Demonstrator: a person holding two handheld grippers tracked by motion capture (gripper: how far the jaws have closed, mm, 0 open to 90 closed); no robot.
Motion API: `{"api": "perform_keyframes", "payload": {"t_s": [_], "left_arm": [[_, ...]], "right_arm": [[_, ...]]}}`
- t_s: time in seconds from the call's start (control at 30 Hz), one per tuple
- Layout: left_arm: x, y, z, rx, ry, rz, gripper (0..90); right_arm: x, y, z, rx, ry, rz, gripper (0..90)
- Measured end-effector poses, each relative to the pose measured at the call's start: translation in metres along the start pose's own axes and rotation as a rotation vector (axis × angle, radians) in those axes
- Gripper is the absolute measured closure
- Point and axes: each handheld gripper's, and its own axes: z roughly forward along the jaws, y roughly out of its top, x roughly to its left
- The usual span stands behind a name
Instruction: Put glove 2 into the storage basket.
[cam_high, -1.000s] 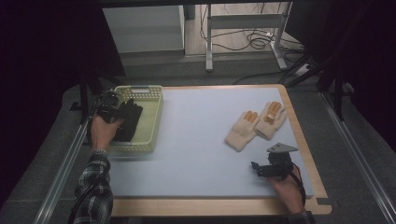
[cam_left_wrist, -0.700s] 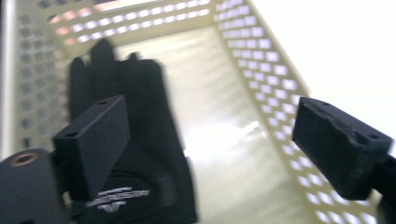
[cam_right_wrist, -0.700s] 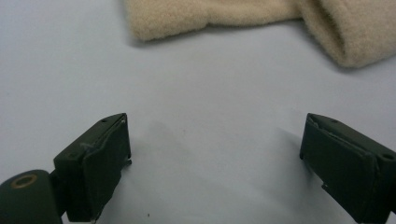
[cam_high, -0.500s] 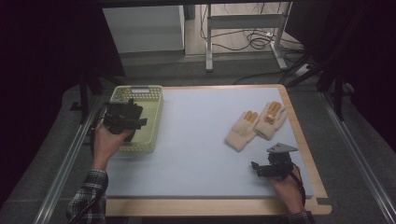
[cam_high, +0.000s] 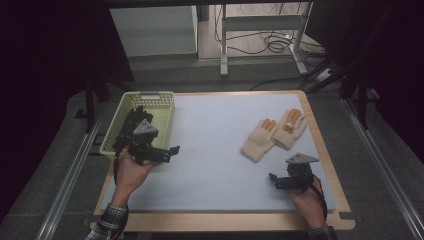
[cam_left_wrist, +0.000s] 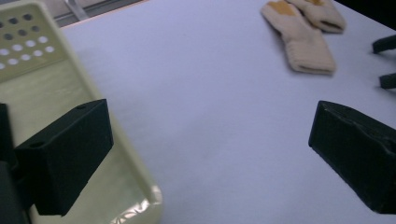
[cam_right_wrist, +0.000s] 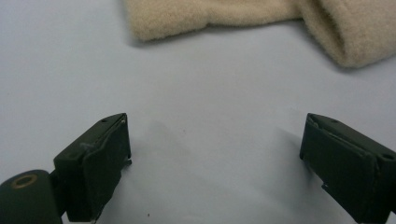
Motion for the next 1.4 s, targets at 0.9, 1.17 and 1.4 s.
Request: {"api": "perform_keyframes", "payload": {"t_s": [0.9, 1.17, 1.4], "left_arm": [[-0.053, -0.086, 0.054, 0.099, 0.019, 0.089, 0.0], [-0.046, -0.097, 0.062, 0.151, 0.029, 0.073, 0.3], [-0.043, -0.097, 0.065, 0.182, 0.004, 0.053, 1.2]], "right_arm": [[0.0, 0.0, 0.0, 0.002, -0.002, 0.0, 8.1], [0.0, 0.0, 0.0, 0.0, -0.002, 0.0, 8.3], [0.0, 0.0, 0.0, 0.001, 0.001, 0.001, 8.5]]}}
